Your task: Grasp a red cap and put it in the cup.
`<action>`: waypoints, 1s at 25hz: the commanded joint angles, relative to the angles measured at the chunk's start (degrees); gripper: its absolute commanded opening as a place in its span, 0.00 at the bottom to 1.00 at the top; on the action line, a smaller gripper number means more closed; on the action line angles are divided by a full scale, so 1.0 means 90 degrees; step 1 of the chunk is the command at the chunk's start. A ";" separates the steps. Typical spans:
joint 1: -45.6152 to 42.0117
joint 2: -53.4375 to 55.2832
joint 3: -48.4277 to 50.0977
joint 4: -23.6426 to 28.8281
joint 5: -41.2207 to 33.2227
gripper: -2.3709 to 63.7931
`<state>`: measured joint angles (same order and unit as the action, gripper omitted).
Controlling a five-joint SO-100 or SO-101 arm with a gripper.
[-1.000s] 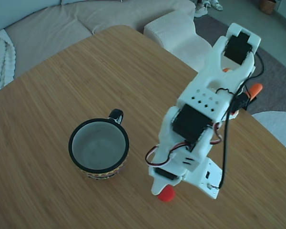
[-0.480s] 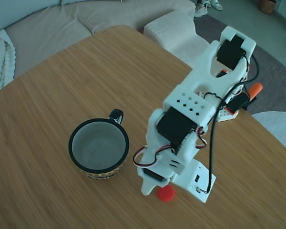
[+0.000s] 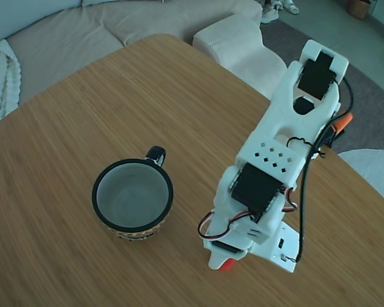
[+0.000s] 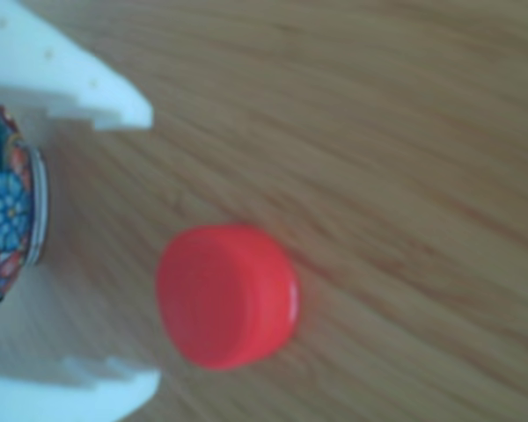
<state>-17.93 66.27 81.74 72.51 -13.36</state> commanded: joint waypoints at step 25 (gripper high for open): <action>0.0195 0.0127 0.0625 -0.0625 0.0049 0.53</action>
<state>-16.17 66.27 87.98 67.85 -13.36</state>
